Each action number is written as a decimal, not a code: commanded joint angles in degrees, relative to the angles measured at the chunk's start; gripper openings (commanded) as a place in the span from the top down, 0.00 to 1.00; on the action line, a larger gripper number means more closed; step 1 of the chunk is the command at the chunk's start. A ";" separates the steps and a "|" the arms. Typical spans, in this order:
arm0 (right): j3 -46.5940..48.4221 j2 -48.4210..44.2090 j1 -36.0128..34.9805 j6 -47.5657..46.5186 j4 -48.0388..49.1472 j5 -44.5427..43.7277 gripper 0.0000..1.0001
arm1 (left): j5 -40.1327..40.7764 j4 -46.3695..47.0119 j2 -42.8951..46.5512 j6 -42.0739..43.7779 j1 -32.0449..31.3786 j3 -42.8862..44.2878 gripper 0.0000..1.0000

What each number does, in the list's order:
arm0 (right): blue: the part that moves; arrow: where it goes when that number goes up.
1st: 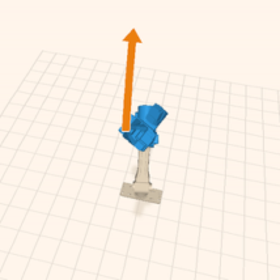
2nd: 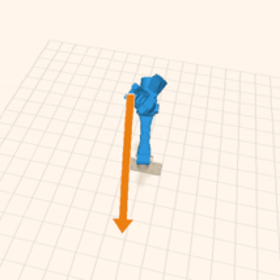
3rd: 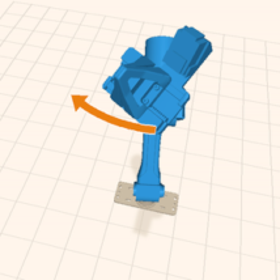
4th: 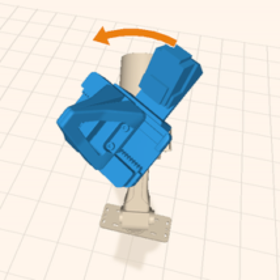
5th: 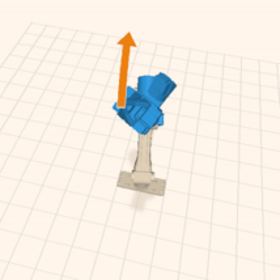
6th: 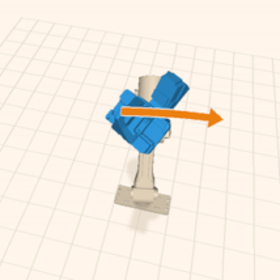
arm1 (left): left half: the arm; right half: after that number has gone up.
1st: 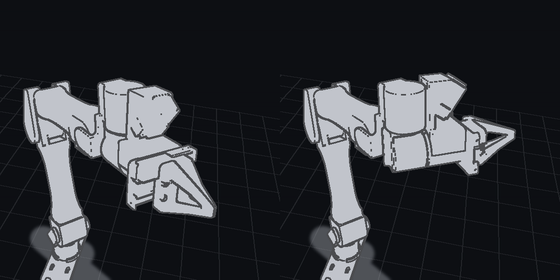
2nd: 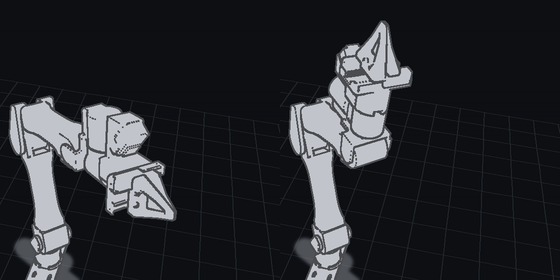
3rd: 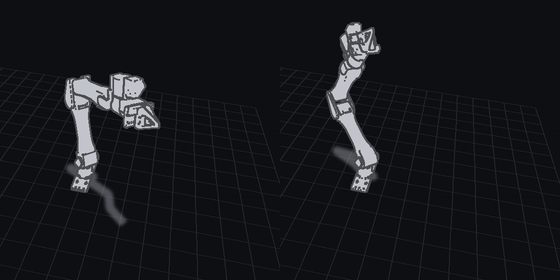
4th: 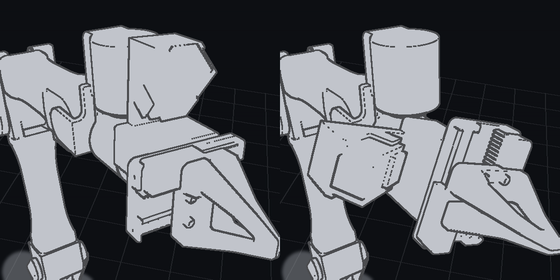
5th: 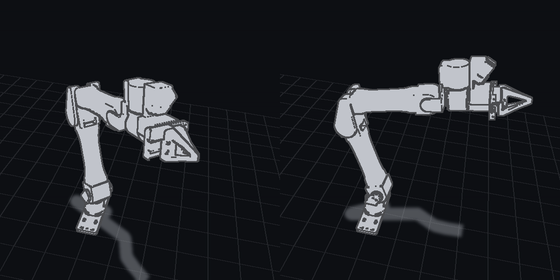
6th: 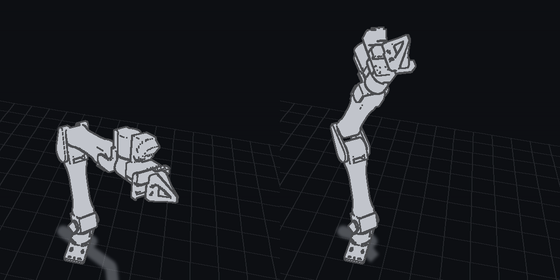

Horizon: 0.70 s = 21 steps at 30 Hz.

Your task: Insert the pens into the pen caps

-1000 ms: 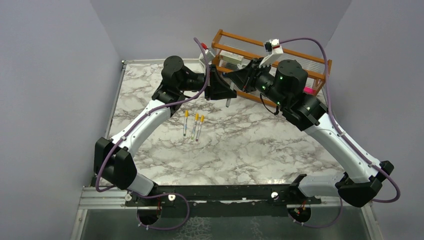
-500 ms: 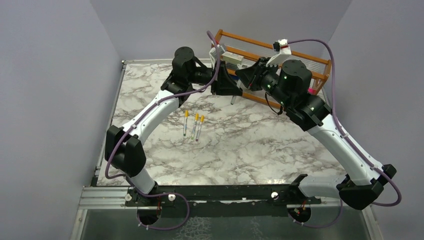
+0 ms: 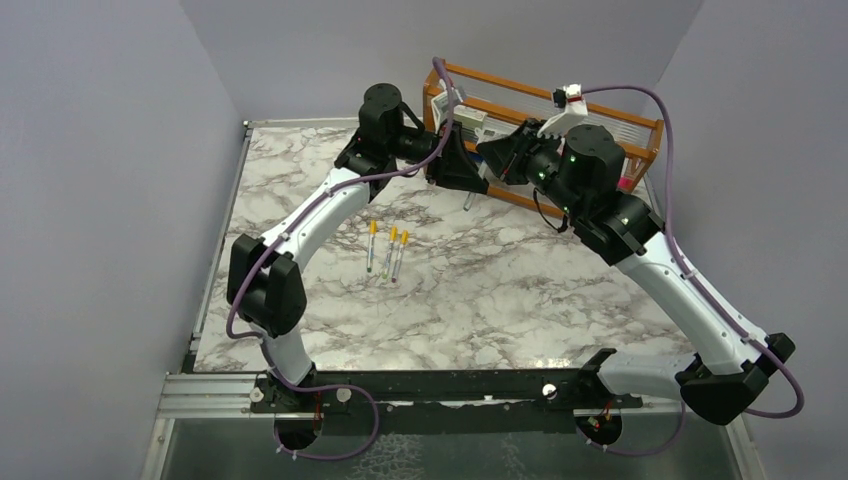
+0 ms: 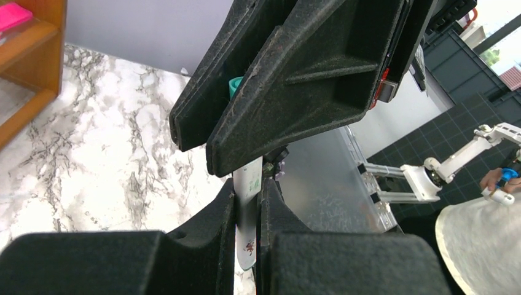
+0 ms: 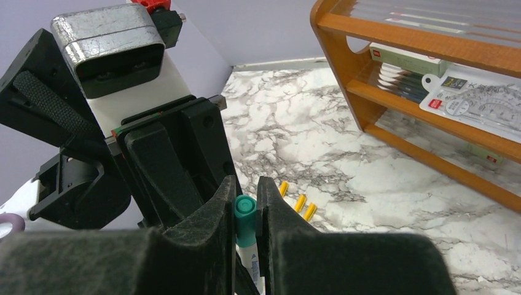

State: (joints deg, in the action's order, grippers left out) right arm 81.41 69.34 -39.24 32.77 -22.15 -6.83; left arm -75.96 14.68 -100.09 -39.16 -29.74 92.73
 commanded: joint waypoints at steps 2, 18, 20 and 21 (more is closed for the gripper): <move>-5.69 3.52 -3.93 2.38 -23.25 15.52 0.99 | 13.33 8.35 -0.64 -0.06 1.44 5.43 1.00; -11.90 3.30 -5.66 3.89 -24.21 17.20 0.99 | 13.74 8.36 -4.27 -1.01 2.56 11.27 1.00; -12.20 2.39 -5.75 4.42 -22.57 17.01 0.99 | 13.51 8.35 -4.24 -1.03 2.57 10.85 1.00; -12.56 1.43 -5.74 4.86 -20.81 16.57 0.99 | 13.36 8.35 -4.11 -0.91 2.53 10.14 1.00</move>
State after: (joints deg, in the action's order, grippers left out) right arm 75.72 69.25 -39.00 34.72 -20.12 -8.95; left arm -81.62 11.42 -105.36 -39.75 -29.32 96.20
